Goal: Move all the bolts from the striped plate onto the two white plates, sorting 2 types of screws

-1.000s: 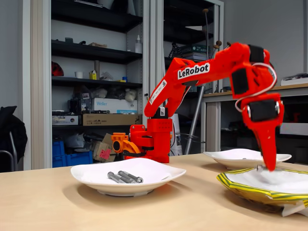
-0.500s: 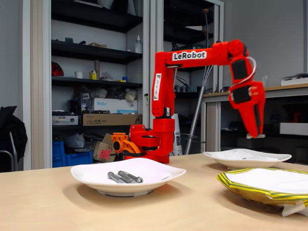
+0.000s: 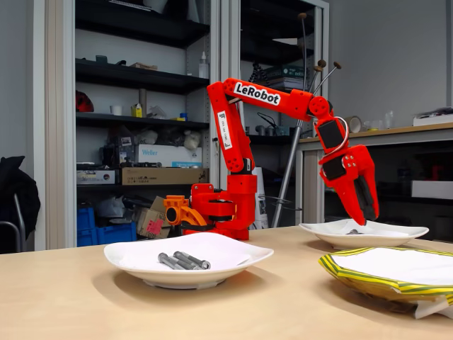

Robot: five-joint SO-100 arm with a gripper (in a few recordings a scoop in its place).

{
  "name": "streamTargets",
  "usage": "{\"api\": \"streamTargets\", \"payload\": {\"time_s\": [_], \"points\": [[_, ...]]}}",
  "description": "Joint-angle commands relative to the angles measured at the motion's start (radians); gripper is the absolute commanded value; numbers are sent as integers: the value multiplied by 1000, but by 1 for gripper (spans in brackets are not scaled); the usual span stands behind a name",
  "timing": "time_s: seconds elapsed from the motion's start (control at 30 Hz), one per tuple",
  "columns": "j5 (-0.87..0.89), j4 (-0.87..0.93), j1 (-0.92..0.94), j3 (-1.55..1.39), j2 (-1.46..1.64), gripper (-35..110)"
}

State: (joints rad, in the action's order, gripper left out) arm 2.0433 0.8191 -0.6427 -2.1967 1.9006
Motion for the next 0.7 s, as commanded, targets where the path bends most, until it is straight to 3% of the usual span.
{"api": "streamTargets", "payload": {"time_s": [0.0, 0.2, 0.43, 0.67], "points": [[-55, -87, 40, -23, 35, 12], [-256, -443, 153, -225, 129, 0], [-477, -451, 287, -357, 324, 0], [-698, -661, 437, -690, 609, 0]]}}
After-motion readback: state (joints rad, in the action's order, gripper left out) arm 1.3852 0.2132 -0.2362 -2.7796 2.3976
